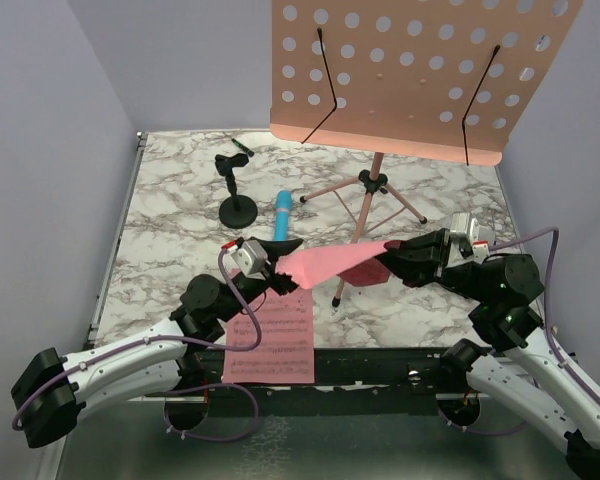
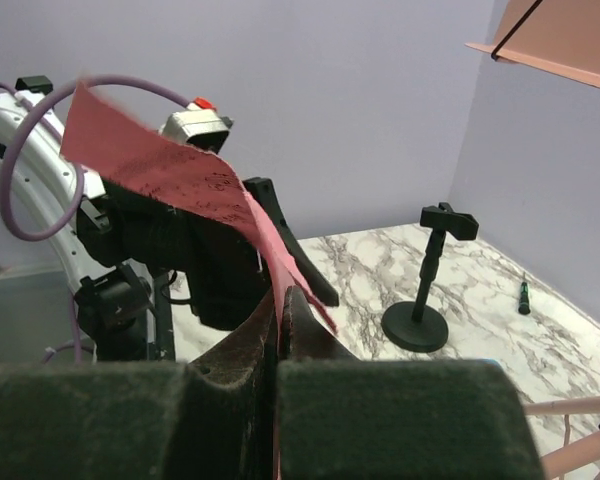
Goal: Set up the instrument practice props
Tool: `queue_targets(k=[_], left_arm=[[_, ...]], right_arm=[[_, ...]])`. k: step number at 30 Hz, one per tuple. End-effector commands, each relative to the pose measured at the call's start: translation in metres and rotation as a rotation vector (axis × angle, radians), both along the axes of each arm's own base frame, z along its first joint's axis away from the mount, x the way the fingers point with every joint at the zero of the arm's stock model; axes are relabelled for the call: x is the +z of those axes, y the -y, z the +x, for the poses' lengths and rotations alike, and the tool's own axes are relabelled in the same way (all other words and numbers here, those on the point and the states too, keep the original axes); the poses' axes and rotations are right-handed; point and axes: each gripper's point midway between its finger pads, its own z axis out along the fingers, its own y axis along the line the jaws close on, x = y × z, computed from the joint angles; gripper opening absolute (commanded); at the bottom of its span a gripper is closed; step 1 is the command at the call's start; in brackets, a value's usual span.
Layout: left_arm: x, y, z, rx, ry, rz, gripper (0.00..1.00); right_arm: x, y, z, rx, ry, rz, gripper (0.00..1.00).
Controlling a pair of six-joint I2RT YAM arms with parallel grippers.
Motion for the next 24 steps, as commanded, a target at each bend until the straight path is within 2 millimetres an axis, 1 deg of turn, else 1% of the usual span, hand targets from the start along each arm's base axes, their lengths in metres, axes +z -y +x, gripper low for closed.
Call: queue_targets(k=[1,3,4,6,8,10,13,16,19,24], left_arm=[[0.003,-0.002,-0.011,-0.035,0.096,0.055,0.6],[0.003,-0.004,-0.017,-0.055,0.12,0.064,0.72],[0.004,-0.005,-0.019,-0.057,0.15,0.075,0.76],[0.01,-0.005,-0.024,-0.073,0.187,0.077,0.78],[0.019,-0.007,-0.028,-0.083,0.215,0.064,0.78],[0.027,-0.007,-0.032,-0.097,0.237,0.05,0.75],[0.038,-0.006,-0.041,-0.135,0.277,0.04,0.67],[0.045,-0.002,-0.048,-0.176,0.307,0.039,0.6],[0.051,-0.001,-0.051,-0.191,0.321,0.033,0.54],[0.059,-0.002,-0.053,-0.196,0.338,0.022,0.37]], right_arm=[[0.008,0.003,0.006,-0.039,-0.013,0.026,0.01],[0.009,0.004,0.006,-0.045,-0.014,0.029,0.01],[0.009,0.004,0.006,-0.044,-0.015,0.027,0.01],[0.009,0.003,0.005,-0.039,-0.019,0.021,0.01],[0.007,0.002,0.006,-0.033,-0.025,0.011,0.01],[0.004,0.001,0.007,-0.034,-0.036,0.002,0.01],[0.002,0.0,0.008,-0.033,-0.044,0.0,0.01],[0.001,-0.002,0.009,-0.024,-0.047,-0.005,0.01],[-0.001,-0.004,0.01,-0.018,-0.054,-0.012,0.01],[-0.004,-0.006,0.011,-0.014,-0.067,-0.022,0.01]])
